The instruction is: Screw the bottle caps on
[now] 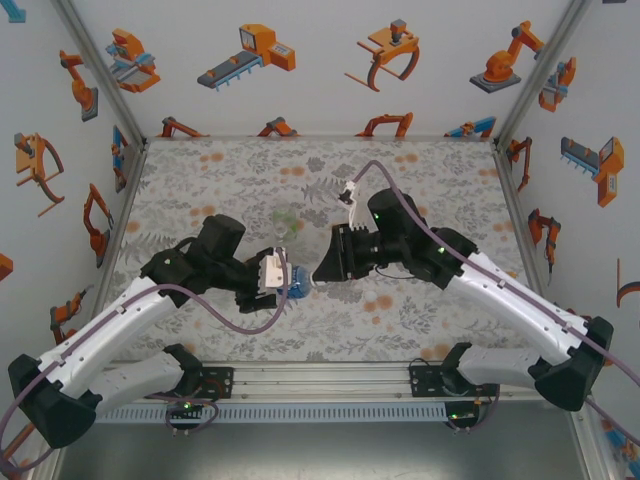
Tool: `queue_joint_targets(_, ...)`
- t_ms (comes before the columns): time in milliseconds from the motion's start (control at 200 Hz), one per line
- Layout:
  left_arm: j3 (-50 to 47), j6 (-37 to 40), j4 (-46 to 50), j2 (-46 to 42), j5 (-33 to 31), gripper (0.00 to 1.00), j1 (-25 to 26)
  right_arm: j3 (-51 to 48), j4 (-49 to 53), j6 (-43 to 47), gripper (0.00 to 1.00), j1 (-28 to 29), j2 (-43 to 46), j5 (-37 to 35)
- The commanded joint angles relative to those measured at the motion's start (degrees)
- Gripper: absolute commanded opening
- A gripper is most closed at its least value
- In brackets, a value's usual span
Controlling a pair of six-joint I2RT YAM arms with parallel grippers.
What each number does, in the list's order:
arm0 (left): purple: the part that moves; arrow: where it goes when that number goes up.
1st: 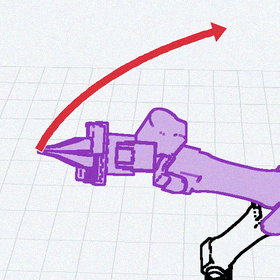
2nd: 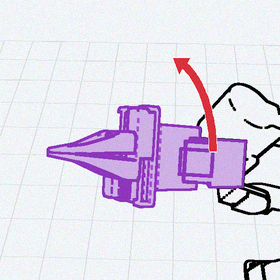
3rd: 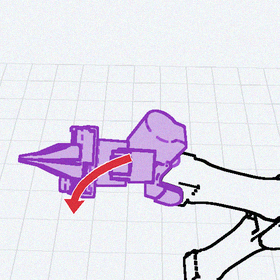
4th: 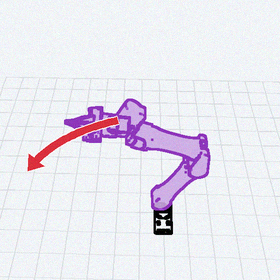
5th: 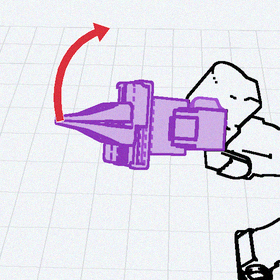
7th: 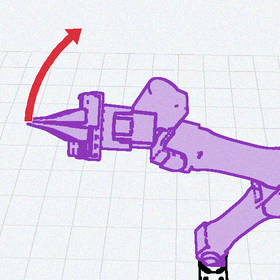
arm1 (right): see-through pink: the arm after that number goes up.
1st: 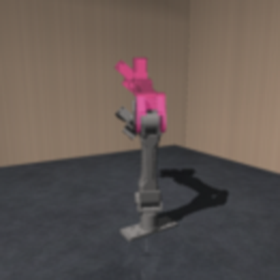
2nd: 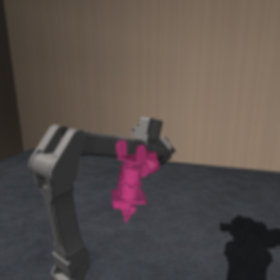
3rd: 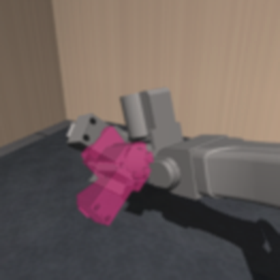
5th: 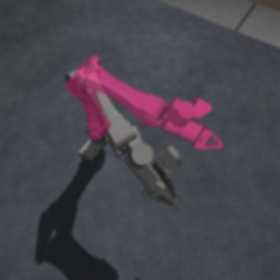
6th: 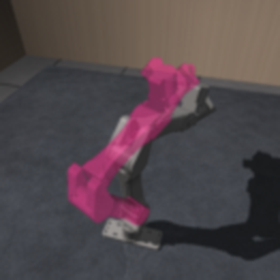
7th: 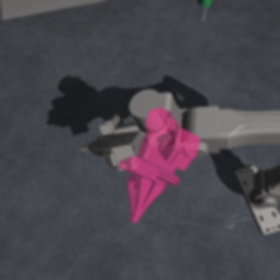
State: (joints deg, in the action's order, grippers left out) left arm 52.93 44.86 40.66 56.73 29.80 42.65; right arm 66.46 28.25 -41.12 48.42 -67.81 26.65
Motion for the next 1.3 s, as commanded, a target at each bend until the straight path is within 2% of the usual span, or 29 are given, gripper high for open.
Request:
queue_joint_targets(0,0.43,0.42,-7.49,-1.81,7.52,0.0,1.02,-4.08,-9.08,-15.94,0.0,-0.1,-1.65,1.98)
queue_joint_targets(175,-1.26,-0.69,-10.1,-2.44,6.9,0.0,1.01,-9.62,-20.43,-28.17,0.0,-0.25,-0.07,1.35)
queue_joint_targets(340,-2.52,-1.49,-11.61,-3.14,4.49,0.0,1.02,-12.44,-22.15,-34.84,0.0,-0.37,2.07,-2.52)
queue_joint_targets(441,-3.37,-1.59,-12.25,-3.77,3.17,0.0,1.03,-14.04,-22.47,-35.37,0.0,-0.35,3.41,-4.65)
queue_joint_targets(561,-4.44,-1.84,-12.41,-4.84,3.07,0.0,0.98,-11.83,-19.6,-31.76,0.29,-0.44,4.08,-5.67)
queue_joint_targets(691,-5.02,-1.56,-11.05,-5.77,2.65,0.0,1.01,-6.05,-11.43,-22.77,0.53,-0.73,4.64,-7.78)
queue_joint_targets(816,-4.84,-1.09,-9.3,-5.97,2.02,0.0,0.98,-1.63,-5.89,-15.78,0.6,-1.85,5.66,-9.52)
queue_joint_targets(911,-4.94,-0.96,-9.31,-5.92,1.58,0.0,1.0,0.82,-3.05,-10.26,0.6,-2.98,6.56,-10.93)
queue_joint_targets(1051,-3.94,-0.7,-7.81,-4.31,1.49,0.0,0.98,3.0,-2.92,2.88,0.56,-3.06,8.58,-12.14)
queue_joint_targets(1227,-2.49,-0.62,-5.4,-2.27,3.07,0.0,1.03,-0.08,-11.28,26.44,0.4,-2.98,11.7,-2.55)
queue_joint_targets(1297,-2.28,-0.31,-4.88,-1.93,4.14,0.0,1.02,-3.97,-16.63,36.64,0.39,-2.81,14.26,3.19)
